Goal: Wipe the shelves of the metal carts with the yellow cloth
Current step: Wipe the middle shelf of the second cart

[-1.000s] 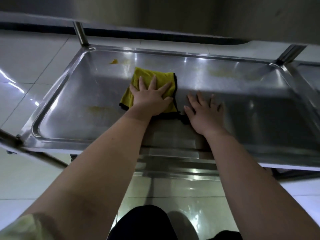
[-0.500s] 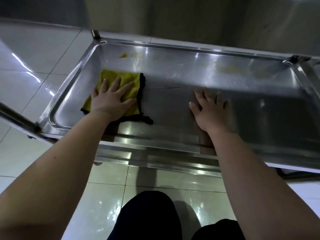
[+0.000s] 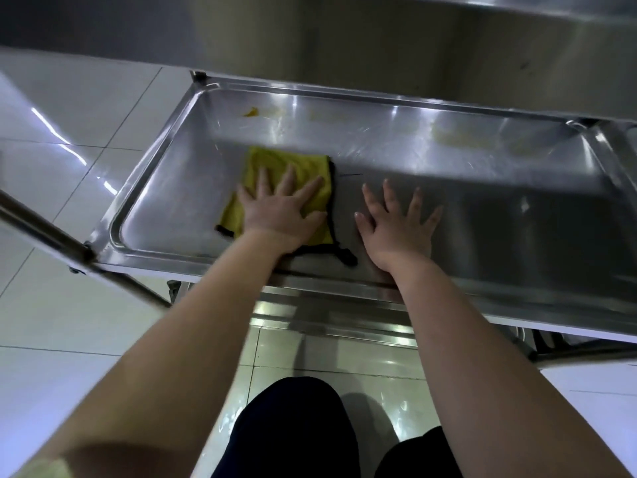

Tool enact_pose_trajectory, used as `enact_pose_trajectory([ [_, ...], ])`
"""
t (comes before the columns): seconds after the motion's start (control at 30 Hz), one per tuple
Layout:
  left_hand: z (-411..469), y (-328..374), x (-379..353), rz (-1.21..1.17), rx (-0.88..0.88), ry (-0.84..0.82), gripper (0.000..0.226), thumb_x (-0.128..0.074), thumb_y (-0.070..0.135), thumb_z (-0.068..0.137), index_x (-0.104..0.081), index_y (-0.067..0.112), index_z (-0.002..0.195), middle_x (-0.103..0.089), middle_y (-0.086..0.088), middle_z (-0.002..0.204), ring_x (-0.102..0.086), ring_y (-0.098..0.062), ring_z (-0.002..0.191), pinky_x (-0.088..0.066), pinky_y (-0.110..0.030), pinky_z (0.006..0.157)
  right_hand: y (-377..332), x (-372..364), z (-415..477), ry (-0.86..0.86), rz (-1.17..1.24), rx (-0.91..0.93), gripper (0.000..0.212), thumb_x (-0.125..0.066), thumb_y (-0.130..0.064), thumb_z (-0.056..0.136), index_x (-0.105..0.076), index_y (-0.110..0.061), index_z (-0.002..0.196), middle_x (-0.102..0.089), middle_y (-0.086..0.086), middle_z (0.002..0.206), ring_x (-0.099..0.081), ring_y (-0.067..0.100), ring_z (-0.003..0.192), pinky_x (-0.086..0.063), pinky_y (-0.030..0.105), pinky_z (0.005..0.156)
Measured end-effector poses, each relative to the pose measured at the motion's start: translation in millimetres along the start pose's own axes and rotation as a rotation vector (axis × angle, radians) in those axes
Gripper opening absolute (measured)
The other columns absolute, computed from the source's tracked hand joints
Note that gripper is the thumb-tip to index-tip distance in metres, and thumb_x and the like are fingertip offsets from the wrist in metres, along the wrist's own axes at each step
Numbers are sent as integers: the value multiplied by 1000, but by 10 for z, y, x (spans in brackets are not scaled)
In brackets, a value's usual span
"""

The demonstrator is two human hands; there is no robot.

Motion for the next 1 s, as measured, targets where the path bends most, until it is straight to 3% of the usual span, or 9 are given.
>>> enact_pose_trajectory([
  [0.13, -151, 648, -102, 6, -129, -35, 62, -18, 70, 92, 11, 59, 146, 13, 10, 163, 16, -35, 148, 5, -68, 112, 54, 35, -18, -6, 38, -19, 50, -22, -52, 101, -39, -32, 143, 3, -13, 164, 14, 35, 149, 9, 67, 113],
  [0.2, -165, 540, -100, -18, -129, -34, 64, -19, 74, 90, 10, 60, 145, 13, 12, 163, 17, -31, 149, 5, -66, 113, 76, 37, -26, 1, 49, -14, 51, -23, -52, 101, -35, -34, 146, 3, -14, 164, 14, 34, 149, 10, 65, 114],
  [0.33, -218, -203, -59, -48, -68, -7, 66, -24, 79, 86, 4, 63, 144, 10, 16, 163, 12, -25, 150, 1, -60, 117, 80, 15, -39, 21, 57, -18, 55, -15, -61, 99, -4, -51, 152, 6, -17, 163, 11, 33, 150, 10, 64, 115],
  [0.47, -368, -1347, -1, -70, 149, -18, 65, -25, 79, 86, 2, 64, 144, 9, 18, 162, 9, -24, 151, -2, -57, 118, 68, 10, -28, 28, 38, -31, 55, -14, -63, 98, -2, -52, 151, 6, -15, 163, 11, 33, 150, 10, 63, 115],
  [0.57, -466, -1649, -19, -34, 219, -56, 65, -18, 80, 85, 5, 63, 144, 12, 15, 162, 11, -28, 150, -1, -61, 117, 31, 6, -42, 34, 25, -30, 55, -12, -62, 98, -1, -51, 151, 7, -14, 163, 12, 35, 149, 11, 64, 114],
  [0.7, -469, -1209, -33, -25, 202, -96, 67, -16, 82, 85, 12, 63, 143, 16, 9, 163, 15, -38, 148, 2, -68, 113, -2, 7, -71, 35, 1, -45, 55, -11, -59, 99, 2, -49, 152, 9, -12, 164, 13, 38, 148, 10, 66, 113],
  [0.8, -420, -393, -70, 18, 57, -85, 69, -16, 82, 85, 14, 61, 143, 18, 5, 162, 17, -41, 146, 3, -71, 110, -10, 7, -70, 27, 6, -43, 55, -12, -58, 99, 0, -48, 152, 8, -12, 164, 12, 39, 148, 9, 67, 113],
  [0.9, -462, 379, -121, 12, -86, -72, 68, -19, 78, 86, 10, 60, 145, 16, 4, 163, 18, -42, 146, 6, -72, 108, 6, 26, -54, 7, 27, -33, 54, -17, -54, 100, -13, -42, 153, 6, -13, 164, 11, 38, 149, 8, 67, 113],
  [1.0, -468, 496, -138, -32, -130, -54, 70, -24, 79, 84, 7, 62, 144, 12, 9, 163, 16, -36, 148, 7, -68, 111, 85, 17, -38, -12, 30, 11, 54, -20, -54, 100, -19, -40, 152, 5, -15, 164, 8, 35, 150, 6, 63, 116],
])
Point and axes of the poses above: each hand's wrist, its own z-axis towards the middle knuckle, its own x-axis out of the back of the hand, y = z × x, the point moved 8 cm from there along z, towards the middle knuckle
